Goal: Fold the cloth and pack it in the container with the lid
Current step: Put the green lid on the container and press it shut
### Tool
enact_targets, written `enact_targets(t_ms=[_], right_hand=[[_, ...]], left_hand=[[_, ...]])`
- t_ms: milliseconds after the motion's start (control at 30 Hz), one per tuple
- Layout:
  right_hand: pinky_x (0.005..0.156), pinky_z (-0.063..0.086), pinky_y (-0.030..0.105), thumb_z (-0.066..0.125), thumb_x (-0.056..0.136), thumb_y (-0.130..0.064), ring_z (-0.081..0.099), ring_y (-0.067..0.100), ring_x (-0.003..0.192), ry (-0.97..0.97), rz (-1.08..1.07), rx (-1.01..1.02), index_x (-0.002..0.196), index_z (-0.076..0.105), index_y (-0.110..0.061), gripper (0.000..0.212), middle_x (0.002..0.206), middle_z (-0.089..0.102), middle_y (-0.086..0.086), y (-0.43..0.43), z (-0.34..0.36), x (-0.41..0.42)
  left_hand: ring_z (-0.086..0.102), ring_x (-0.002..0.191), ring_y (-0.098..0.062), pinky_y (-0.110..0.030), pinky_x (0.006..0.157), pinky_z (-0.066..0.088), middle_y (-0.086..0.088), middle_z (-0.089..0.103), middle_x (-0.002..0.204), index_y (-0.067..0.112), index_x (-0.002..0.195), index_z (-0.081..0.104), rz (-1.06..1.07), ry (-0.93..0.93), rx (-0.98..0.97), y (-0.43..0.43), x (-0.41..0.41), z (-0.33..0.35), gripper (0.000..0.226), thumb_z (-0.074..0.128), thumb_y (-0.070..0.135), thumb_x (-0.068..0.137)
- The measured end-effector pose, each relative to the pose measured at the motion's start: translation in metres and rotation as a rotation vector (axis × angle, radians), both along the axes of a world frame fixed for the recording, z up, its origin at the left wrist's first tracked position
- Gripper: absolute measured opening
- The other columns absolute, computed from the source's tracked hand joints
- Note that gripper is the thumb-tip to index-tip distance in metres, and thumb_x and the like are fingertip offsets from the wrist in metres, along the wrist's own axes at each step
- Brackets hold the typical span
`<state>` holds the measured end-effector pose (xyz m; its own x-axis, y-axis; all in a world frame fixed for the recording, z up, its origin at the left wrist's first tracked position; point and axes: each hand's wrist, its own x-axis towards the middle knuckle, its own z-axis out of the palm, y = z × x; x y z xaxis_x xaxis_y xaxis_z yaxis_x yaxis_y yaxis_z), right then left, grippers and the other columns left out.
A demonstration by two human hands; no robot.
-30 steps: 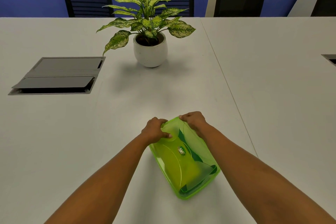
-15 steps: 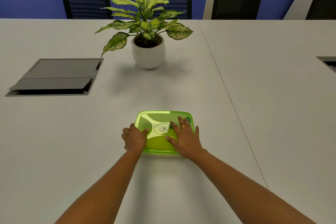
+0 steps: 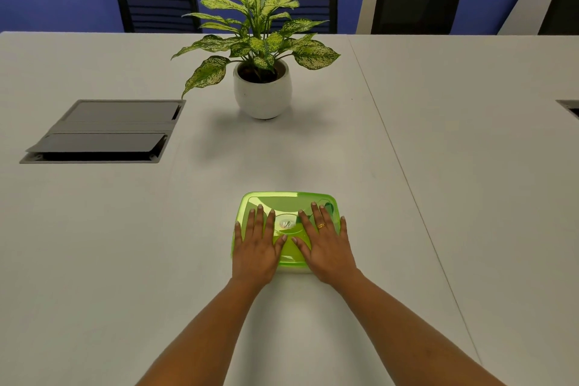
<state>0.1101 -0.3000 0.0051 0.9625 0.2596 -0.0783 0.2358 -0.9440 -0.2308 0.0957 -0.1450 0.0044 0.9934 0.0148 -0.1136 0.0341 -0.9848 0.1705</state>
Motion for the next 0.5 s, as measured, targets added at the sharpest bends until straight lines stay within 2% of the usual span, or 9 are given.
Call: enact_targets(t_ms=[67, 267, 500], right_hand=[[0.118, -0.004, 0.047, 0.021, 0.096, -0.053, -0.006, 0.018, 0.148, -0.002, 0.028, -0.012, 0.149, 0.003, -0.032, 0.06, 0.161, -0.002, 0.0, -0.003, 0.0, 0.005], [0.119, -0.002, 0.047, 0.02, 0.099, -0.043, -0.003, 0.018, 0.148, 0.0, 0.072, -0.031, 0.149, 0.003, -0.029, 0.055, 0.161, 0.0, 0.001, -0.01, 0.001, 0.015], [0.12, 0.0, 0.043, 0.02, 0.1, -0.041, -0.003, 0.017, 0.148, 0.017, -0.049, 0.008, 0.15, 0.001, -0.02, 0.057, 0.161, -0.001, -0.001, 0.002, 0.002, 0.013]], left_hand=[[-0.007, 0.148, -0.022, -0.041, 0.12, -0.002, -0.007, -0.005, 0.16, 0.02, 0.149, -0.002, 0.009, -0.017, -0.005, -0.003, 0.001, -0.001, 0.063, 0.018, 0.049, 0.097], [-0.007, 0.148, -0.021, -0.038, 0.121, -0.002, -0.006, -0.005, 0.16, 0.015, 0.149, -0.002, 0.013, -0.037, -0.007, -0.011, 0.003, -0.006, 0.064, 0.017, 0.048, 0.098], [-0.005, 0.148, -0.021, -0.037, 0.121, -0.001, -0.007, -0.003, 0.16, 0.013, 0.149, -0.001, 0.009, -0.051, -0.018, -0.011, 0.005, -0.006, 0.063, 0.018, 0.045, 0.098]])
